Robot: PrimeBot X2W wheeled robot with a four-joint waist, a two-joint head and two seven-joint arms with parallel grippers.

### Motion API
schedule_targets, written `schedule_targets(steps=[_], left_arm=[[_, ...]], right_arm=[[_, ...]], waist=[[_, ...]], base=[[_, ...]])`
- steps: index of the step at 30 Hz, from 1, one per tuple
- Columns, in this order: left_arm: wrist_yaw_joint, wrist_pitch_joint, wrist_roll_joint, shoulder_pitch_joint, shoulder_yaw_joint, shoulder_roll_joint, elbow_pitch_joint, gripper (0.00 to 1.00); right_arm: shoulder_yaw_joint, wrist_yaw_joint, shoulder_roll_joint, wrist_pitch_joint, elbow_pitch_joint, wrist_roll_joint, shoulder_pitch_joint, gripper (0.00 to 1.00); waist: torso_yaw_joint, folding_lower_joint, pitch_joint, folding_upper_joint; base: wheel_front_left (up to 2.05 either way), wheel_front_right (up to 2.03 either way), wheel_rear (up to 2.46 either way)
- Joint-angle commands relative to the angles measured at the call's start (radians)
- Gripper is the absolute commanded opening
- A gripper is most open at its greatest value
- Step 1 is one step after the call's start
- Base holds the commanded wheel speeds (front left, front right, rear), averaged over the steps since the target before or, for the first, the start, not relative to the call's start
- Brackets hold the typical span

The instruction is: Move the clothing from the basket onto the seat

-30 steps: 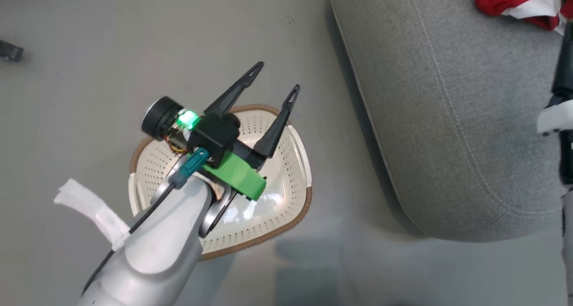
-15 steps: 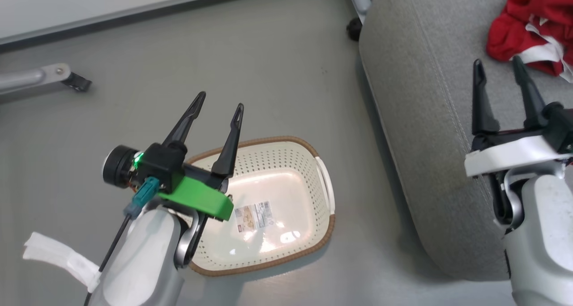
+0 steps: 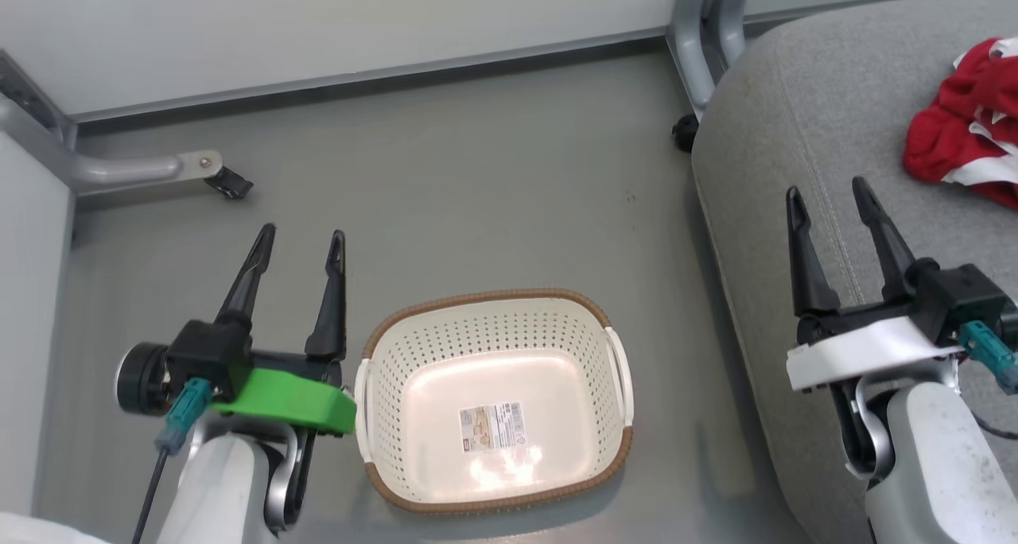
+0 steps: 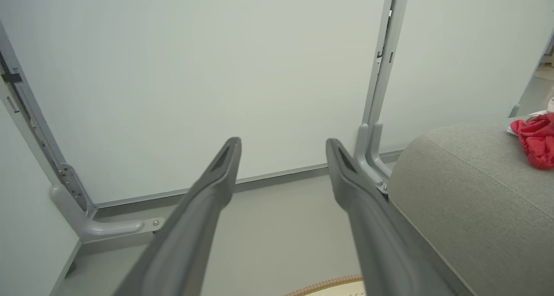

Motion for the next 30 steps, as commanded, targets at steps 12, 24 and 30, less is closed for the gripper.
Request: schedule_targets(steps=[12,24,30], left_arm=[[-0.004,0.000,0.049,0.103,0.086,-0.035,-0.035,1.00],[0.000,0.000,0.061,0.154,0.120,-0.055,-0.041,1.00],[0.001,0.000,0.062,0.170,0.137,-0.059,-0.045,1.00]], right_arm=[[0.012,-0.001,0.017,-0.003,-0.060,-0.007,0.159,1.00],[0.001,-0.001,0.017,-0.002,-0.060,0.029,0.226,1.00],[0.007,-0.001,0.017,-0.001,-0.058,0.024,0.237,1.00]], waist=[[0.055,0.0000,-0.076,0.0000],[0.065,0.0000,-0.113,0.0000],[0.069,0.0000,-0.128,0.0000]], base=[[0.00,0.00,0.00],[0.00,0.00,0.00],[0.00,0.00,0.00]])
